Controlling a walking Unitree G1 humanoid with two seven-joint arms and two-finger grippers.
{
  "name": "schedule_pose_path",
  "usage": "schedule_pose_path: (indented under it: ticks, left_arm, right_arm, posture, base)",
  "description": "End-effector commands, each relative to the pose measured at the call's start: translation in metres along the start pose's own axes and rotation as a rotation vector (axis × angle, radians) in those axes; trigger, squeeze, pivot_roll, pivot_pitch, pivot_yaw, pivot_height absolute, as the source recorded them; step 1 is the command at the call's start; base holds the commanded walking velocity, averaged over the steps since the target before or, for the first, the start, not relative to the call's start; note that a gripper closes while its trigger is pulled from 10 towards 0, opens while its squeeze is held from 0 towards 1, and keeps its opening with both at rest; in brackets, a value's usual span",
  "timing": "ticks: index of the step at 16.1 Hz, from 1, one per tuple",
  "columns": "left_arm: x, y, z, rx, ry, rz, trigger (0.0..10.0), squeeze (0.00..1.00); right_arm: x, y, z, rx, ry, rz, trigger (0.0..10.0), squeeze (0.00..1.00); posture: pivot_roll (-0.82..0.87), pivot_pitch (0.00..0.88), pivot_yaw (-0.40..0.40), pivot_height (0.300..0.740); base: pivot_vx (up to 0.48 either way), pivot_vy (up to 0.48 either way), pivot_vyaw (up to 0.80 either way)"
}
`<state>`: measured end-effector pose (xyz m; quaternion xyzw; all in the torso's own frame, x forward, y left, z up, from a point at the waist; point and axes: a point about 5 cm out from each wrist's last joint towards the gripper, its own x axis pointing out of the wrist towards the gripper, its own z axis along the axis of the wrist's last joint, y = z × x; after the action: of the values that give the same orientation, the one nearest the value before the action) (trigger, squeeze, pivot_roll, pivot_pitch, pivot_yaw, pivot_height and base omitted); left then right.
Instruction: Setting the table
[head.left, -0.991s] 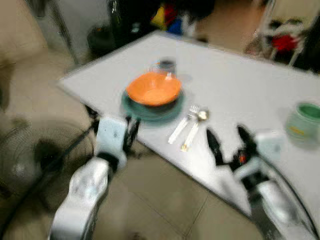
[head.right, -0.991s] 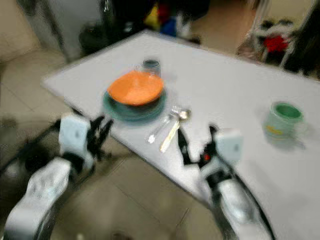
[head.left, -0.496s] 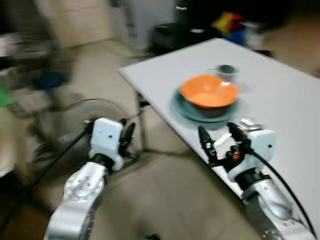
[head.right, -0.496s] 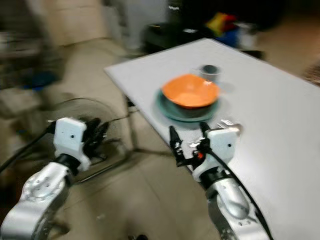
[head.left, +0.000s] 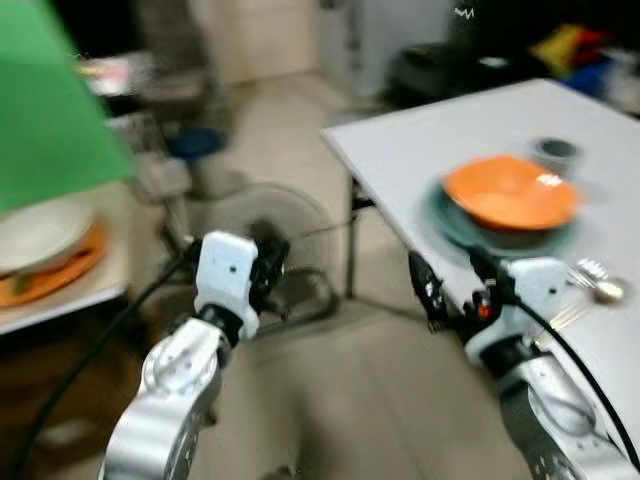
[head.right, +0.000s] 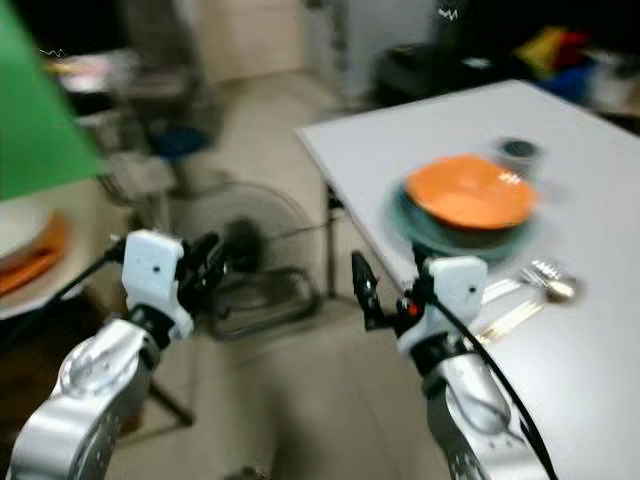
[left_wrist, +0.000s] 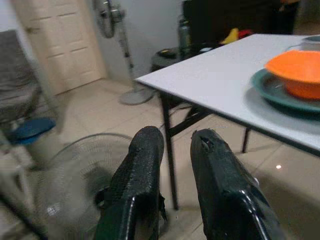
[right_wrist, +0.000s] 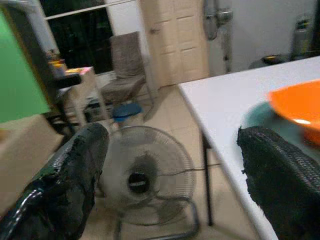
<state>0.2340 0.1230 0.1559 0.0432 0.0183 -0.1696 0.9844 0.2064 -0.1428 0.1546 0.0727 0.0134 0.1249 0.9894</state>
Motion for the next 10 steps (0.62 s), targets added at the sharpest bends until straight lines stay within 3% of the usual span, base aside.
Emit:
schedule_pose_path:
  ticks: [1, 2, 8, 9, 10]
  left_arm:
    - [0.0002, 0.0062, -0.0006, 0.015, 0.013, 0.013, 10.0, 0.0]
    - [0.0003, 0.0063, -0.0006, 0.015, 0.014, 0.012, 10.0, 0.0]
    - [0.0004, 0.0092, -0.0004, 0.023, 0.013, 0.017, 10.0, 0.0]
    - [0.0, 0.01, -0.0003, 0.024, 0.013, 0.017, 10.0, 0.0]
    - [-0.0003, 0.0104, -0.0004, 0.025, 0.013, 0.018, 10.0, 0.0]
  right_arm:
    - [0.0017, 0.0048, 0.0003, 0.024, -0.003, 0.015, 10.0, 1.0]
    - [0.0018, 0.0048, 0.0001, 0.025, -0.003, 0.013, 10.0, 1.0]
    - [0.0049, 0.0012, -0.0023, 0.028, 0.006, -0.022, 10.0, 1.0]
    - [0.0055, 0.0018, -0.0028, 0.029, 0.008, -0.023, 10.0, 0.87]
    - [0.0056, 0.0022, -0.0031, 0.029, 0.01, -0.022, 10.0, 0.65]
  posture:
    - [0.07, 0.0, 0.059, 0.74]
    - [0.07, 0.0, 0.059, 0.74]
    - [0.08, 0.0, 0.054, 0.74]
    - [0.08, 0.0, 0.052, 0.74]
    - [0.08, 0.0, 0.052, 0.74]
  base:
    - [0.0, 0.3, 0.8]
    - [0.0, 0.3, 0.8]
    - [0.0, 0.303, 0.0]
    - [0.0, 0.3, 0.0]
    - [0.0, 0.3, 0.0]
